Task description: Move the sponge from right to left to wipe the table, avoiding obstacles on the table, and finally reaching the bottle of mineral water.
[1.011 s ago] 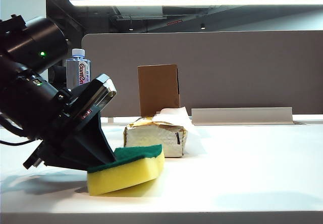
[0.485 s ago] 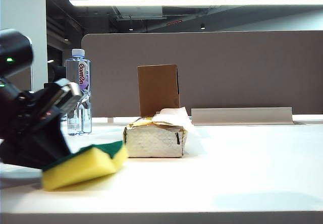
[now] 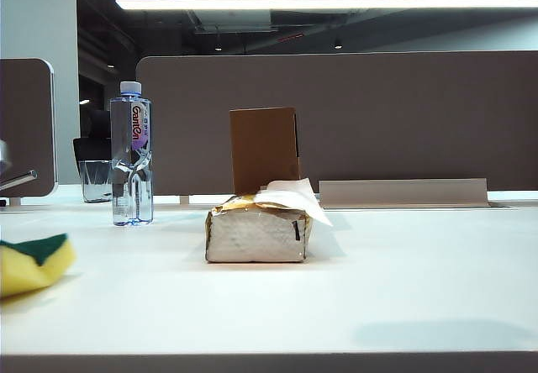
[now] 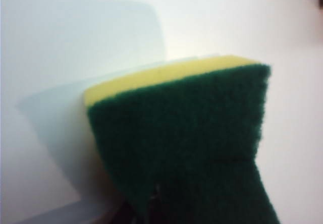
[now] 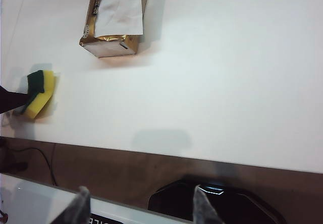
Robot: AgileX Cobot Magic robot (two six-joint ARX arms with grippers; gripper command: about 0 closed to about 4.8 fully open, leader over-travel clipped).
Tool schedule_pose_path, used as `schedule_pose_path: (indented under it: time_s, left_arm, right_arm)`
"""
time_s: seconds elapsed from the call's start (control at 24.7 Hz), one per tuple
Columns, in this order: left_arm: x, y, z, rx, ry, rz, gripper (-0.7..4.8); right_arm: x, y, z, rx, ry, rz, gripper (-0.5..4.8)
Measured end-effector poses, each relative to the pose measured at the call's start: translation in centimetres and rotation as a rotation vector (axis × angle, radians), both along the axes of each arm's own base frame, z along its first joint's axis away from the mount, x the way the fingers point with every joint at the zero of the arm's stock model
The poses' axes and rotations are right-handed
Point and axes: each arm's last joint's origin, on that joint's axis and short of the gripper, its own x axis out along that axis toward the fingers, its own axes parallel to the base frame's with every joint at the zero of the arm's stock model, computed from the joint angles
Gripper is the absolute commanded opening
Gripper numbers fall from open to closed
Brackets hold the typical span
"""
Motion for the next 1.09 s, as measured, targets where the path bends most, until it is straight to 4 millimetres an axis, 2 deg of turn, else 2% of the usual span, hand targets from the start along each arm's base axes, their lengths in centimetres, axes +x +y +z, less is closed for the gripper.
schedule_pose_path:
  time_s: [0.12, 0.44, 0.73, 0.85, 0.97, 1.09]
  left_arm:
    - [-0.2, 0.8, 0.0, -0.006, 0.011, 0.030, -0.05]
    - [0.1, 0.8, 0.0, 0.004, -0.026, 0.030, -0.05]
    - [1.4, 1.0, 0.0, 0.028, -0.106, 0.097, -0.05]
    - [2.5, 1.2, -0.2, 0.016, -0.114, 0.107, -0.05]
    - [6.0, 0.8, -0.5, 0.003, -0.125, 0.069, -0.05]
    - [7.8, 0.3, -0.7, 0.004, -0.148, 0.047, -0.05]
  right_arm:
    - [0.0, 0.0, 0.0, 0.000, -0.001, 0.000, 2.61]
    - [0.0, 0.0, 0.0, 0.000, -0.002, 0.000, 2.61]
    - [0.0, 0.0, 0.0, 0.004, -0.004, -0.005, 2.61]
    - [0.0, 0.0, 0.0, 0.004, -0.004, -0.005, 2.61]
    - [0.0, 0.0, 0.0, 0.012, 0.002, -0.013, 2.61]
    - [0.0, 0.0, 0.0, 0.015, 0.003, -0.015, 2.61]
